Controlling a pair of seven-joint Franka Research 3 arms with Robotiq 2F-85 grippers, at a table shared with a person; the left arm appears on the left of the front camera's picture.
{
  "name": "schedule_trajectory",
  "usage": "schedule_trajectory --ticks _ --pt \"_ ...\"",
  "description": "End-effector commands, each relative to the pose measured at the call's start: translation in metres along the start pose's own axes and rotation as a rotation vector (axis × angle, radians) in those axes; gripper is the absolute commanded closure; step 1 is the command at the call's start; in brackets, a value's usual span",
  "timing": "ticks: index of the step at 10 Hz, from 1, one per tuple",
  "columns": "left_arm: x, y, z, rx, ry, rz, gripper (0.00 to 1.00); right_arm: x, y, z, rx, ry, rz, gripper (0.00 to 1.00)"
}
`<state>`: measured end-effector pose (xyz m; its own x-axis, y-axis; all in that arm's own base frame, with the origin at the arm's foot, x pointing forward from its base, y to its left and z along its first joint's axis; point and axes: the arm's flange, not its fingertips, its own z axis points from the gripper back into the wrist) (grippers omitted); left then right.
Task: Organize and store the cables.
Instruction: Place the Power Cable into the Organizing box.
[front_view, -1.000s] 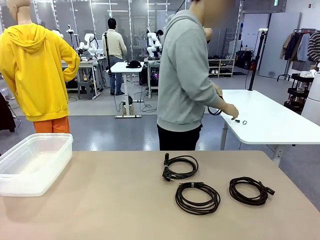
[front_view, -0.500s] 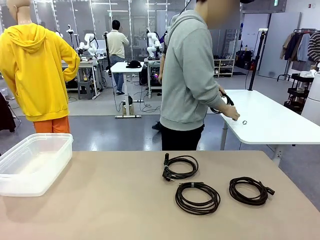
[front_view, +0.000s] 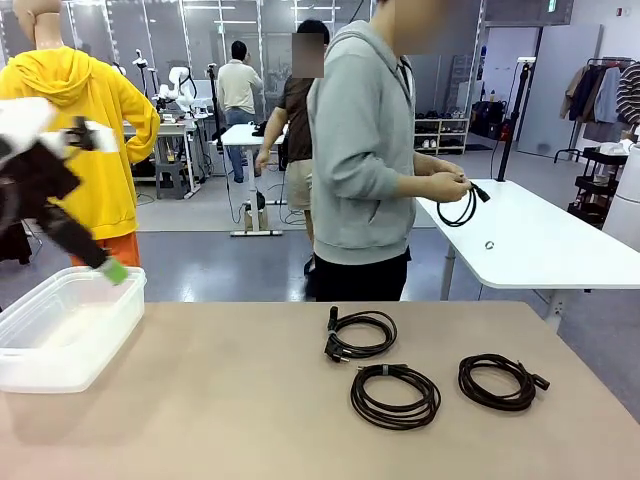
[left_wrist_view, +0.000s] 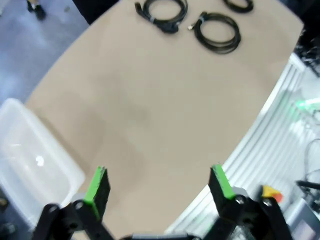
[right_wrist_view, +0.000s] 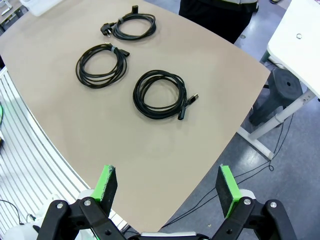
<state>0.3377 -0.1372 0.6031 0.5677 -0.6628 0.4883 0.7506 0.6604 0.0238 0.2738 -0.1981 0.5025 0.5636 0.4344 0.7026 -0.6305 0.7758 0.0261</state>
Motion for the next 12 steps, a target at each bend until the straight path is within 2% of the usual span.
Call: schedule_trajectory --ticks 1,2,4,6,7,11,12 --pt "0.052 0.008 -0.028 0.047 0.080 0.046 0.00 -0.001 0.000 0.001 0.009 -0.007 0.016 0.00" --pt "0.072 -0.002 -0.050 0.073 0.104 0.059 0.00 -0.001 0.000 0.001 0.009 -0.007 0.016 0.00" --pt "0.088 -0.013 -0.075 0.069 0.126 0.034 0.00 -0.001 0.000 0.001 0.009 -0.007 0.016 0.00" --pt "0.085 -0.012 -0.069 0.057 0.126 0.017 0.00 -0.001 0.000 0.001 0.009 -0.007 0.016 0.00" --pt "0.086 -0.016 -0.086 0.040 0.126 0.024 0.00 -0.001 0.000 0.001 0.009 -0.007 0.016 0.00" --pt "0.087 -0.017 -0.085 0.042 0.126 0.021 0.00 -0.001 0.000 0.001 0.009 -0.007 0.016 0.00" --pt "0.103 -0.030 -0.104 0.105 0.155 0.110 0.00 -0.001 0.000 0.001 0.009 -0.007 0.016 0.00"
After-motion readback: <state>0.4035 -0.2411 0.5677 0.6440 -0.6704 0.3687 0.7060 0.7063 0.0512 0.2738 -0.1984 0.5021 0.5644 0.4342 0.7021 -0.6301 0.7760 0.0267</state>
